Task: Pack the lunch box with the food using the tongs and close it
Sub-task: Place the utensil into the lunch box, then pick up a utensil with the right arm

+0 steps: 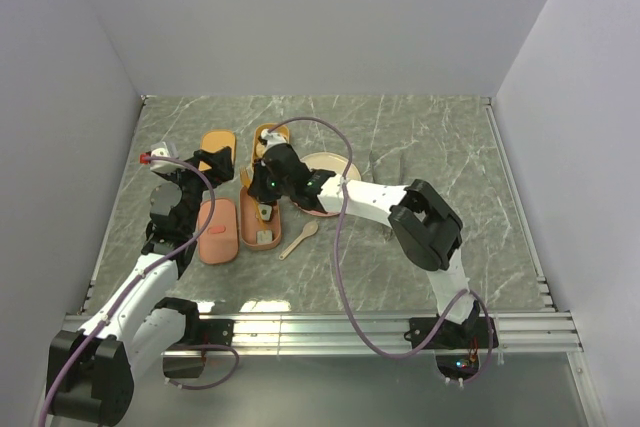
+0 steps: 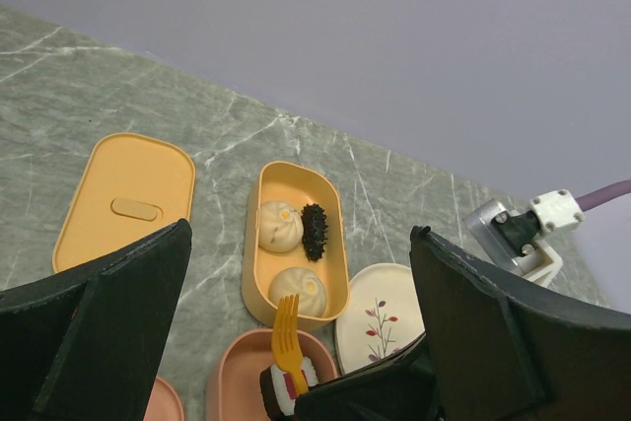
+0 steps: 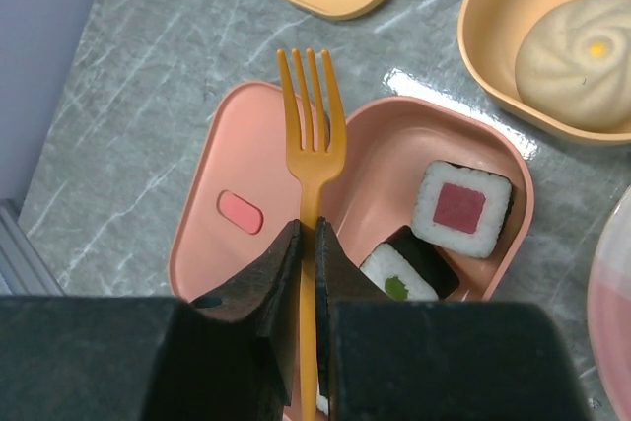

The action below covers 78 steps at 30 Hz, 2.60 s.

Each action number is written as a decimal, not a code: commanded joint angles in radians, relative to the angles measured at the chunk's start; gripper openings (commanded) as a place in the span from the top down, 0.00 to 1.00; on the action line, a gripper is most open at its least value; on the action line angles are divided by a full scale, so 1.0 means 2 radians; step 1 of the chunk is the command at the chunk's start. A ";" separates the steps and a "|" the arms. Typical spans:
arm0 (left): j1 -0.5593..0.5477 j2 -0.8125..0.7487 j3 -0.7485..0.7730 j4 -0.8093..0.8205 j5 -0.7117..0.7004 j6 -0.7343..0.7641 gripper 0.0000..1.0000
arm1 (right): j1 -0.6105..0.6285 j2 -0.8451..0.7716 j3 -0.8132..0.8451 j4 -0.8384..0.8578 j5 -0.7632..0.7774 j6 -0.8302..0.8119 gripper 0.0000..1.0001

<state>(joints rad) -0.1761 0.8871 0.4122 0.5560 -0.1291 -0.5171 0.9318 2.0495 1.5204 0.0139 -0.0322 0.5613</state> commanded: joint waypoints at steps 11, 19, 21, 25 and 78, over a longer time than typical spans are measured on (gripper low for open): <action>0.002 -0.004 0.010 0.014 0.000 0.002 0.01 | 0.011 0.005 -0.019 0.024 0.015 0.010 1.00; 0.002 -0.006 0.009 0.016 0.001 0.002 0.01 | 0.014 0.021 -0.032 0.025 0.013 0.014 1.00; 0.002 -0.005 0.009 0.016 0.001 0.002 0.01 | 0.014 0.022 -0.031 0.024 0.015 0.011 1.00; 0.002 -0.003 0.009 0.016 0.001 0.001 0.01 | 0.014 0.037 -0.021 0.014 0.015 0.009 1.00; 0.002 0.000 0.009 0.016 0.004 0.000 0.01 | 0.045 -0.213 -0.324 0.087 0.146 0.074 0.46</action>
<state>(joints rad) -0.1761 0.8948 0.4122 0.5560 -0.1287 -0.5175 1.0149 1.6337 0.8639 0.1390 0.2180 0.6243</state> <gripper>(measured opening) 0.994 0.536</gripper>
